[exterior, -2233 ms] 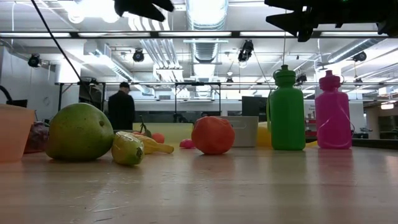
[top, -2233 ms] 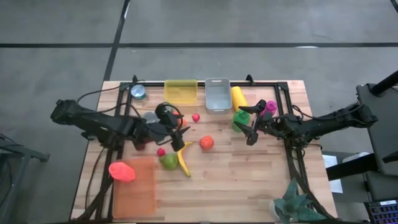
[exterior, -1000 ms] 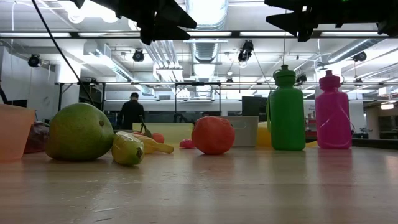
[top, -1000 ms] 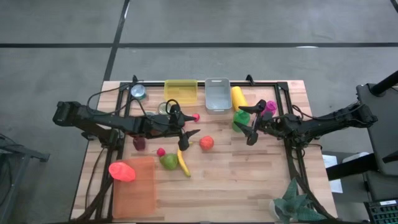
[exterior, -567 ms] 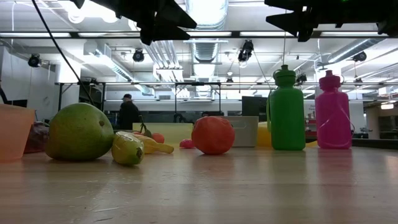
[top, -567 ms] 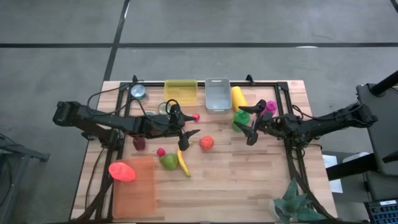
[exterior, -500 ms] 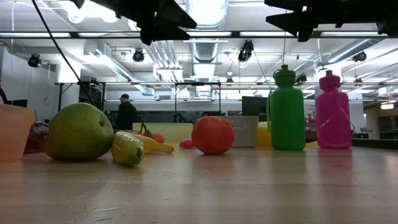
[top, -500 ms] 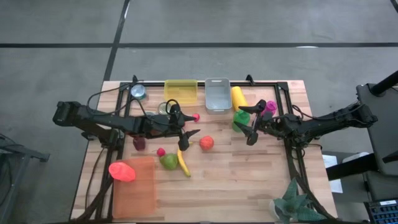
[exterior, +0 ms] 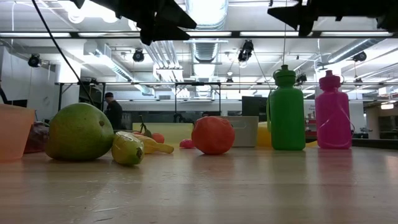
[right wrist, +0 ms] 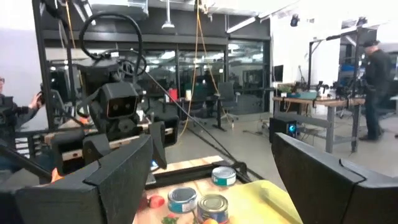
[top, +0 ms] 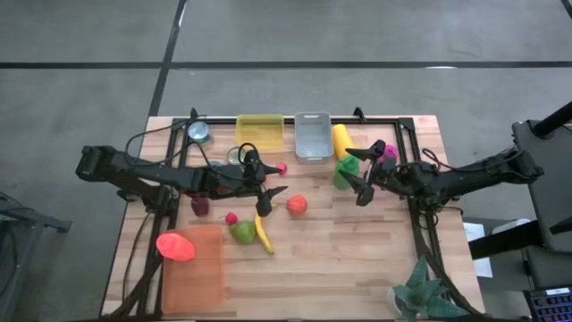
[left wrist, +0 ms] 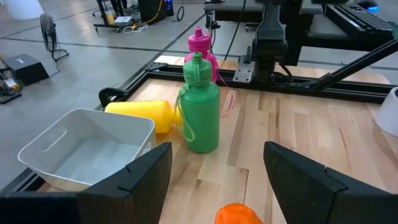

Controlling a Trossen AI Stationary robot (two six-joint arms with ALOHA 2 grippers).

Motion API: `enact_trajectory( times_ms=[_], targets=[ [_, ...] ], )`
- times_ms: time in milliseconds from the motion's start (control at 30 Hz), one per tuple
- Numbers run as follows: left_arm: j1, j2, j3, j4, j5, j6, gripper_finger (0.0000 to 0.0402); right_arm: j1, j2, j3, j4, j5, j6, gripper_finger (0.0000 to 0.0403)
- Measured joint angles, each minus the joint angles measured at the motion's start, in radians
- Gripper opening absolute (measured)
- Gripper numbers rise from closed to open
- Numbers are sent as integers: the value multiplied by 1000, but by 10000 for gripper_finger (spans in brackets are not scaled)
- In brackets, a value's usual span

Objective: Pick & Place Food Item
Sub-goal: Put the green tumbler into the orange bin

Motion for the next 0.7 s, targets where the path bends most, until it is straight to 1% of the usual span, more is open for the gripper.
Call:
enact_trajectory(
  times_ms=[33,100,200,300,367,433,500,600,700],
  targets=[
    [0,0,0,-1,0,0,257,0,-10,27,-75,1,10,327],
    [0,0,-1,-1,0,0,257,0,-19,111,-285,14,47,327],
    [0,0,-5,-7,0,0,257,0,-14,290,-751,57,172,327],
    [0,0,-5,-27,0,0,257,0,24,494,-1215,93,370,327],
    [0,0,-5,-43,0,0,257,0,62,622,-1470,107,494,327],
    [0,0,-5,-53,0,0,257,-1,98,736,-1649,114,595,327],
    [0,0,-5,-61,0,-1,257,0,134,833,-1787,127,659,327],
    [0,0,-5,-62,0,0,257,-1,194,959,-1937,130,667,327],
    [0,0,-5,-62,0,0,257,-1,261,1058,-2030,126,667,327]
  ],
)
